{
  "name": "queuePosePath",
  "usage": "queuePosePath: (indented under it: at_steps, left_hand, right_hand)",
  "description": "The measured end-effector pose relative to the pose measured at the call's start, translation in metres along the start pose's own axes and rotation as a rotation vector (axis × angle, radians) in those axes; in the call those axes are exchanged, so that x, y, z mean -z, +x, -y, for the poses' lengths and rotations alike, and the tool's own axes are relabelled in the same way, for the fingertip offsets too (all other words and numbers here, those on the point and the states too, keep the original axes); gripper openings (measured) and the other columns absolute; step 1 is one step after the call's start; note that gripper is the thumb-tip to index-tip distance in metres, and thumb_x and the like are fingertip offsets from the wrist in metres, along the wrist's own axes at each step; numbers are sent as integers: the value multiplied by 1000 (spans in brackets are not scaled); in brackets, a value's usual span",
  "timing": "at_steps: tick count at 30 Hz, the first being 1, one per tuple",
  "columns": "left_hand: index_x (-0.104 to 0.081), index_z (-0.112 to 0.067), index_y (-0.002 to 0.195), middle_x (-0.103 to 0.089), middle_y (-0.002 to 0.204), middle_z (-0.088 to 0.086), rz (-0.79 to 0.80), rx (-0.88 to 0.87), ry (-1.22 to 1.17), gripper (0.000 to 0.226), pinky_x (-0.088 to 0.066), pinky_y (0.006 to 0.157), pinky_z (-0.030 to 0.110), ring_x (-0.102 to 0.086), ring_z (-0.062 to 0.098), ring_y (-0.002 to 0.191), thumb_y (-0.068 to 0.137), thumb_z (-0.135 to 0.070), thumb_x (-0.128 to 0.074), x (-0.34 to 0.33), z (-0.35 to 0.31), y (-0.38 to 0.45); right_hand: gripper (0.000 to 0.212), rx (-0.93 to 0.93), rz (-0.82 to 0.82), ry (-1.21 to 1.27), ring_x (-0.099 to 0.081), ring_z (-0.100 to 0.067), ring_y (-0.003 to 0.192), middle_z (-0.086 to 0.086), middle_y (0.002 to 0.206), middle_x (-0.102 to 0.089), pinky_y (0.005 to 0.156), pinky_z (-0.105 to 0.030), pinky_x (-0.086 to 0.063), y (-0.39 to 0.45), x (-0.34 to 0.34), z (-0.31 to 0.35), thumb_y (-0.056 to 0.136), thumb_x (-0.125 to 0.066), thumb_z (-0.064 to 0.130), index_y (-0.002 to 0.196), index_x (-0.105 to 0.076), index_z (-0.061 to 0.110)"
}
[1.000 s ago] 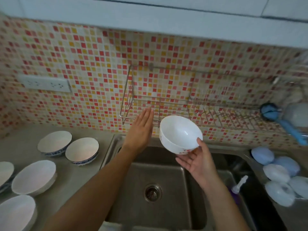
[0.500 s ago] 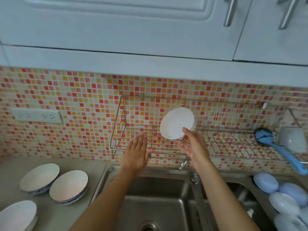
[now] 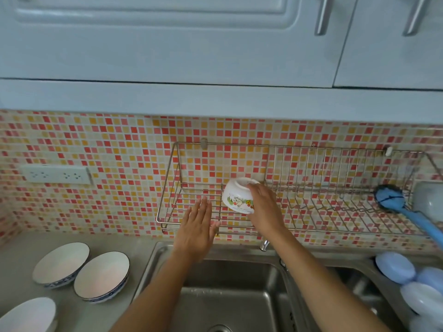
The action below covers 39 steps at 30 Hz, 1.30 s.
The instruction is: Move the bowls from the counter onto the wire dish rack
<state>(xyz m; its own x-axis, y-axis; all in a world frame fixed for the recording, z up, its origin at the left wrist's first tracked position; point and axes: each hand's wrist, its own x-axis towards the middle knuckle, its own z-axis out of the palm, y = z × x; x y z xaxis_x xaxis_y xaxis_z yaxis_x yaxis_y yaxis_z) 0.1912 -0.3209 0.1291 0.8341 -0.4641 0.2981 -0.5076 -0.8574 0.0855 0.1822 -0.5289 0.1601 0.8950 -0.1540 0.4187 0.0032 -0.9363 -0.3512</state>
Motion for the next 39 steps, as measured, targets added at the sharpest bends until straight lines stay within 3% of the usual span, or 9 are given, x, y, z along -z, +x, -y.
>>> queuePosePath:
  at_steps: [8, 15, 18, 22, 24, 27, 30, 34, 39]
  left_hand:
    - [18, -18, 146, 28, 152, -2, -13, 15, 14, 69, 23, 108, 32, 32, 16, 136, 90, -57, 7, -1, -2, 0]
    - [21, -19, 145, 31, 150, -3, -1, 35, -8, 76, 21, 110, 33, 32, 16, 136, 82, -61, 19, -2, -3, -1]
    - [22, -19, 145, 32, 150, -2, 6, 37, -1, 77, 21, 110, 34, 32, 16, 136, 80, -61, 21, -2, -3, 0]
    - [22, -19, 145, 31, 151, -1, 7, 34, -6, 78, 21, 110, 34, 31, 17, 137, 79, -61, 23, -2, -3, -1]
    - [22, -18, 145, 31, 151, 0, 0, 27, -5, 82, 19, 112, 35, 30, 18, 138, 76, -62, 27, -2, -3, -1]
    - [22, -17, 145, 30, 152, 1, -16, 29, -2, 84, 19, 112, 35, 30, 18, 138, 75, -63, 31, -3, -4, -2]
    - [19, -15, 145, 27, 153, 3, -29, 46, 1, 79, 17, 115, 37, 26, 20, 140, 82, -62, 23, -6, -4, -6]
    - [-7, -8, 149, -3, 158, 10, -91, 58, 33, 70, -2, 114, 40, -5, 28, 145, 97, -55, -6, -12, 3, -23]
    - [-2, -11, 150, -4, 158, 7, -90, 30, 72, 68, -7, 119, 44, -6, 27, 145, 98, -54, -10, -10, 21, -44]
  right_hand:
    - [90, 30, 183, -68, -26, -28, 141, 2, 157, -24, 95, -48, -52, 7, 5, 3, 74, -78, 5, 146, -26, 20]
    - [84, -5, 297, -81, -38, -29, 133, -6, 150, -29, 85, -41, -51, 9, 6, 2, 77, -69, -3, 144, -26, 24]
    - [77, -1, 278, -53, -37, -29, 136, -4, 156, -23, 88, -41, -52, 7, 4, -1, 83, -65, 3, 146, -26, 26]
    - [51, -10, 120, -149, -25, -25, 147, 0, 164, -13, 99, -42, -49, -11, 5, 4, 103, -33, 40, 151, -25, 26]
    - [59, 19, 80, -246, -27, -22, 147, -1, 163, -17, 100, -39, -48, -30, 0, 8, 102, -20, 51, 153, -23, 23]
    - [80, 28, 102, -304, -21, -20, 148, -3, 162, -20, 114, -39, -27, -45, -9, 7, 93, 1, 62, 155, -20, 17]
    - [82, 0, 170, -284, -10, -19, 150, -2, 164, -8, 117, -40, -20, -39, -9, 4, 92, -2, 65, 156, -9, 15]
    - [85, -26, 255, -265, -5, -20, 151, -1, 165, 1, 118, -45, -23, -35, -10, 3, 90, 0, 69, 156, 1, 17]
    - [84, -49, 300, -260, -6, -21, 151, -2, 165, 3, 118, -46, -21, -35, -5, 5, 91, -1, 69, 156, 4, 17]
